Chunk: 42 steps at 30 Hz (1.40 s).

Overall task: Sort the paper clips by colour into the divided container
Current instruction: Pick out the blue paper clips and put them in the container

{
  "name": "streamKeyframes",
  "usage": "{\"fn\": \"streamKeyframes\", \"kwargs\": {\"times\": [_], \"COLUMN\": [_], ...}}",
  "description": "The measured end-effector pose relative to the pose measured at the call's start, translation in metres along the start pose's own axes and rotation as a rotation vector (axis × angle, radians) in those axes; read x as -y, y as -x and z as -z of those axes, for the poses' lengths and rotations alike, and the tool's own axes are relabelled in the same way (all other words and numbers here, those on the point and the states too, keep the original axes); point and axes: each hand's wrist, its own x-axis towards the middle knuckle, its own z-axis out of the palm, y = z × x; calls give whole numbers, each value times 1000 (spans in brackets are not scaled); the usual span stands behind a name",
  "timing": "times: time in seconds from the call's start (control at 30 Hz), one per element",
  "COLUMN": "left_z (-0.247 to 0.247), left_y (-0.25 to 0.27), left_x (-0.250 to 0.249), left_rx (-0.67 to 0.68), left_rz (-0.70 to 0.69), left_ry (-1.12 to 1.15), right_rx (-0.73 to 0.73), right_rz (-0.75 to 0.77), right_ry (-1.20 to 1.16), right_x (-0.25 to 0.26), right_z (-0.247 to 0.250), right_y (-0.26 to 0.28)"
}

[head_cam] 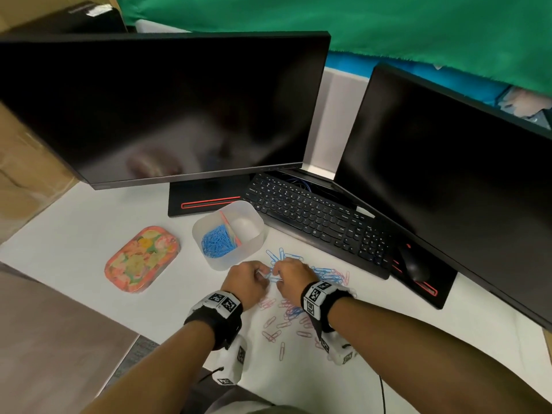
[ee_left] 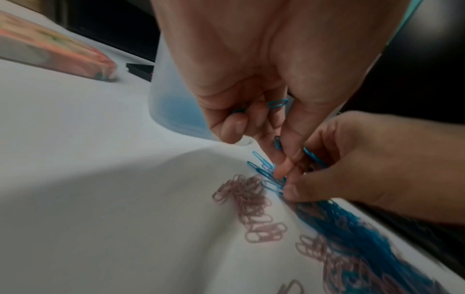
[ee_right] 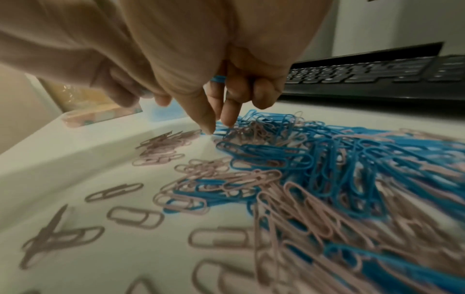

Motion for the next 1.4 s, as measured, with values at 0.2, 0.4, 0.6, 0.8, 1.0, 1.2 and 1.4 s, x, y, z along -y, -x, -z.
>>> {"fn": "streamKeyframes", "kwargs": {"times": [0.2, 0.4, 0.6, 0.8, 1.0, 1.2, 1.4], "left_z": [13, 20, 37, 59, 92, 100, 95], "left_y": [0, 0, 7, 0, -15, -23, -26], "left_x": [-1, -6, -20, -25, -24, -13, -15], "left_rx": [14, 78, 103, -53, -299, -334, -381], "left_rz": [103, 195, 290, 277, 346, 382, 342], "left_ry": [214, 466, 874, 1020, 1086, 926, 790], "right_rx": [62, 96, 196, 222, 236, 214, 145], "right_rz": [10, -96, -260, -217, -143, -132, -65], "right_ry": [112, -4, -587, -893, -737, -614, -458], "right_x": [4, 0, 2, 53, 103, 126, 119], "right_z": [-4, 0, 24, 47, 53, 57, 56], "right_y": [-7, -5, -15, -29, -62, -74, -68]}}
